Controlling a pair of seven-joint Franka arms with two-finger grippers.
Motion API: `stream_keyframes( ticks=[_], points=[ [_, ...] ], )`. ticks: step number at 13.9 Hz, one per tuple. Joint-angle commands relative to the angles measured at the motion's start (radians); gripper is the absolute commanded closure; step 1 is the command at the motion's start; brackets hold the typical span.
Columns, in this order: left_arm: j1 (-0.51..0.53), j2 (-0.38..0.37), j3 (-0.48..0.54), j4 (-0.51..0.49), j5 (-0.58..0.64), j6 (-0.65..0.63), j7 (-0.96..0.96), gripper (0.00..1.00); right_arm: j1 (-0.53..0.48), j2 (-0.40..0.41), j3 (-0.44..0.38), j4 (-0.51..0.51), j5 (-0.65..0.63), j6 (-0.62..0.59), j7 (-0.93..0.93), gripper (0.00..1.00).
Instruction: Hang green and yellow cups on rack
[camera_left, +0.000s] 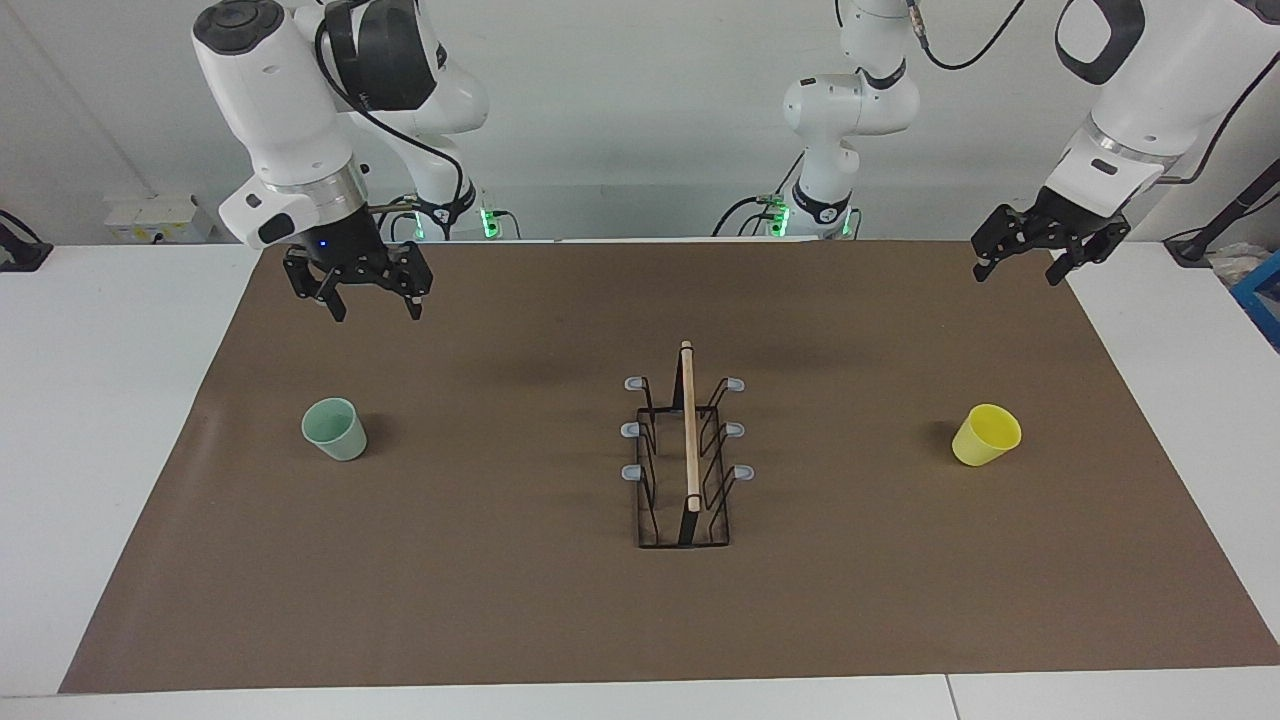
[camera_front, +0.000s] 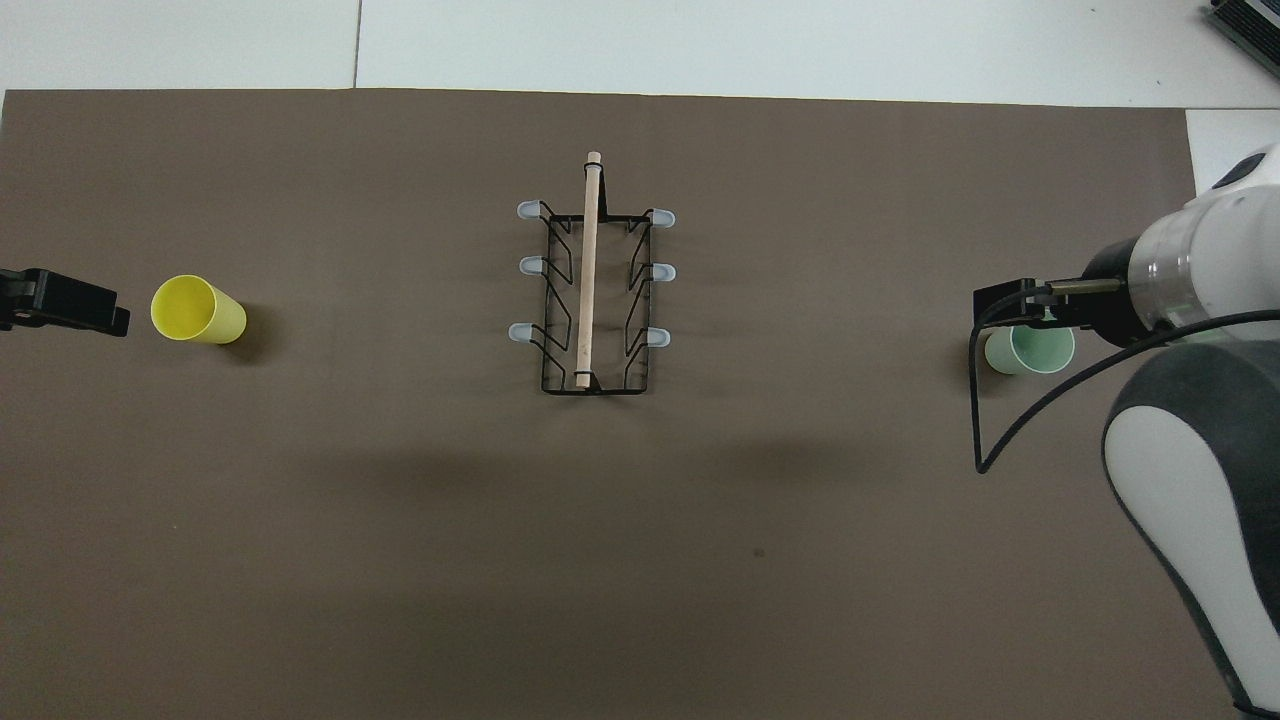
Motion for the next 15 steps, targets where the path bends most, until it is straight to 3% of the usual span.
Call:
stream_keyframes(
  ticks=[1,11,15],
  points=[
    [0.003,-0.013,-0.002,-0.013,-0.006,0.012,-0.012,0.0,-0.008,0.0,0.009,0.004,-0.01,0.011,0.018,0.0],
    [0.0,-0.026,0.001,-0.033,0.0,0.034,-0.015,0.0,-0.011,0.0,0.007,0.005,-0.018,0.007,0.005,0.0],
    [0.0,-0.024,-0.002,-0.03,0.0,0.023,-0.061,0.0,0.006,-0.005,0.013,0.001,-0.104,-0.044,-0.046,0.0]
  ],
)
